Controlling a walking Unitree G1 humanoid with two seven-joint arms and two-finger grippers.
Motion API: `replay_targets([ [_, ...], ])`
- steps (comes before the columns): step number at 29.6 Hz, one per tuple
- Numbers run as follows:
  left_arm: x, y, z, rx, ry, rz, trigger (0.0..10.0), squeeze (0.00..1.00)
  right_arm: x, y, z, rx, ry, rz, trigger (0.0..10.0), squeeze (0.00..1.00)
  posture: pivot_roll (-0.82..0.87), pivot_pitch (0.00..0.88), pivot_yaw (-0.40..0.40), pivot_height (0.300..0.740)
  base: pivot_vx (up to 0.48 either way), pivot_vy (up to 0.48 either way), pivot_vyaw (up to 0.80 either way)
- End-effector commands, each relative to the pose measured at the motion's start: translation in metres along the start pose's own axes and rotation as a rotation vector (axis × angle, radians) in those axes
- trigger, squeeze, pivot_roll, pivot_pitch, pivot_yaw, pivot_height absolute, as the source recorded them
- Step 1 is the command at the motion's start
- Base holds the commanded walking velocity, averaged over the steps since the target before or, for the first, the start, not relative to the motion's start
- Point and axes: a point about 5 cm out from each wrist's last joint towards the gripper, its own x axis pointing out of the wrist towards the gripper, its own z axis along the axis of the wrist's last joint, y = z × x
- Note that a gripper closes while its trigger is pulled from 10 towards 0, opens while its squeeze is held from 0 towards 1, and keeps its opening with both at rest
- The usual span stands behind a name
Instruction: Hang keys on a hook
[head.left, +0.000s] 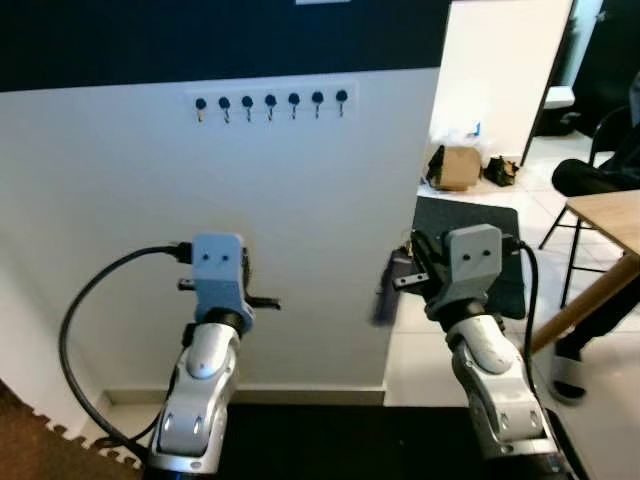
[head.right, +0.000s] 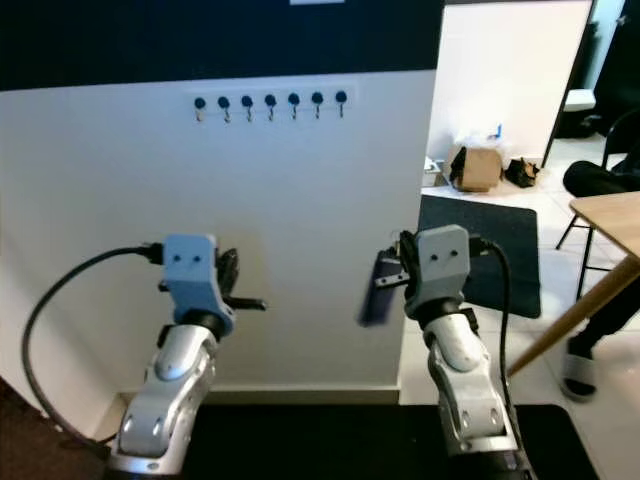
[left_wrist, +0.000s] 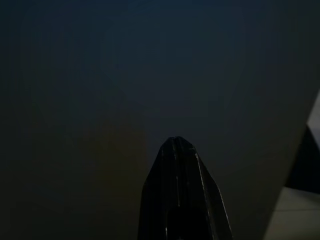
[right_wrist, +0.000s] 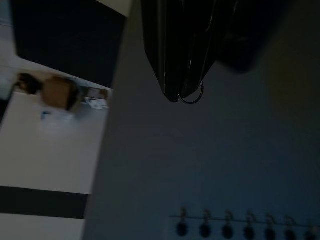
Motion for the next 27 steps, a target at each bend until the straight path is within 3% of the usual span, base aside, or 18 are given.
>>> replay_targets([
  [1, 0.000, -0.001, -0.003, 0.018, 0.022, -0.004, 10.0, 0.00, -0.002, 0.000, 0.000, 0.025, -0.001, -0.003, 10.0, 0.00, 0.02, 0.112, 0.023, 0.740, 0.000, 0.000, 0.00],
  [27, 0.008, 0.006, 0.004, 0.034, -0.008, 0.009, 10.0, 0.00, -0.002, 0.013, -0.001, 0.040, 0.000, 0.036, 10.0, 0.00, 0.02, 0.115, 0.027, 0.740, 0.000, 0.000, 0.00],
])
